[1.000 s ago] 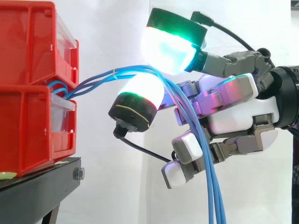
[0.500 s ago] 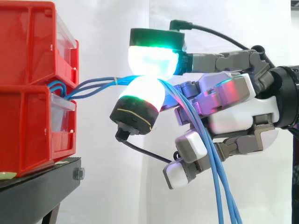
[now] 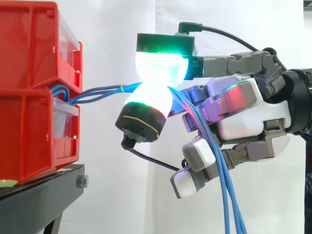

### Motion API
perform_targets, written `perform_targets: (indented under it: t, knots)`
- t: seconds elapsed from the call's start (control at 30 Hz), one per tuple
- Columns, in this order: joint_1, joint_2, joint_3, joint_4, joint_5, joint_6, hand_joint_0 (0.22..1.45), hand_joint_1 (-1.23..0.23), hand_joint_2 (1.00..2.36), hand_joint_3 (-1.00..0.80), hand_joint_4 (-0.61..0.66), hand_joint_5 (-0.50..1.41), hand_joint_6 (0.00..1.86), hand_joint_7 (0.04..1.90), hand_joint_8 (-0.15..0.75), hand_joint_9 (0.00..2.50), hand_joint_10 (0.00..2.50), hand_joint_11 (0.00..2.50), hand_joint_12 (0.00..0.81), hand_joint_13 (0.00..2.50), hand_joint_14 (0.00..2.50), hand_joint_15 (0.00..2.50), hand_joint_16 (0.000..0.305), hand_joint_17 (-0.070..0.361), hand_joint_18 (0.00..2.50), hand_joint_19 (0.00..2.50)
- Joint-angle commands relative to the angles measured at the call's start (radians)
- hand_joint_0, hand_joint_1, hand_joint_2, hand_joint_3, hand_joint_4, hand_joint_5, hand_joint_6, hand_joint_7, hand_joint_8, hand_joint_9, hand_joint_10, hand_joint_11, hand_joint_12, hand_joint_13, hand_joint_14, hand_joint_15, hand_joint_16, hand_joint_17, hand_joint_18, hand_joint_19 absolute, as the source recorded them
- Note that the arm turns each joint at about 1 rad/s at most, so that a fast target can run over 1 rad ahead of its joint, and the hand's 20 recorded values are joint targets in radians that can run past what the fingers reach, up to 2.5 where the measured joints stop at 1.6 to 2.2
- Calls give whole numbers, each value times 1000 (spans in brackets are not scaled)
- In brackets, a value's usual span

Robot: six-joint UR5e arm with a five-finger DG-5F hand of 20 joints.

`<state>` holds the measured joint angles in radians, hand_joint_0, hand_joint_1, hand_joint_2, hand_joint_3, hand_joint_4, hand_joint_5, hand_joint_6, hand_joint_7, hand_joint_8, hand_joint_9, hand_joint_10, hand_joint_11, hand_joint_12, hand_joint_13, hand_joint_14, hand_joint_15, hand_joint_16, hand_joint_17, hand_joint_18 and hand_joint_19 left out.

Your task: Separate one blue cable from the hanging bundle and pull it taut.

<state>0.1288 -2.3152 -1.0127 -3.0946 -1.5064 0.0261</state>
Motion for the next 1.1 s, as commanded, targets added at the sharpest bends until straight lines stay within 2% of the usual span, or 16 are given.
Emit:
perform_targets:
  t: [0.0,0.2,0.4,0.43,0.6,0.8,0.97,1.07]
  knots:
    - [0,0,0,1,0,0,557,-611,1013,-190,120,99,503,1345,191,1720,8,206,315,1121,12,368,69,156,706,463]
    - [0,0,0,1,0,0,615,-733,1015,-253,150,98,501,1381,182,1719,12,293,275,1102,15,415,59,132,645,513]
    - [0,0,0,1,0,0,646,-834,1005,-445,154,101,500,1405,170,1729,13,324,263,1088,16,427,55,123,635,524]
    - [0,-1,0,1,0,0,592,-808,1000,-500,152,102,500,1400,172,1732,14,327,264,1090,15,422,55,125,639,520]
    - [0,-1,0,2,-1,0,463,-651,1000,-500,161,109,501,1387,173,1761,11,266,289,1128,14,393,64,143,694,480]
    - [0,0,0,1,-1,-8,446,-608,1000,-500,147,113,501,1394,168,1776,11,261,294,1140,13,385,65,147,707,472]
    - [0,0,10,-4,41,-123,450,-599,1000,-500,152,113,501,1395,170,1773,10,260,296,1136,13,385,65,147,696,481]
    - [0,-1,23,-12,63,-181,434,-538,1000,-500,174,115,502,1374,169,1782,10,241,301,1145,14,376,67,151,708,470]
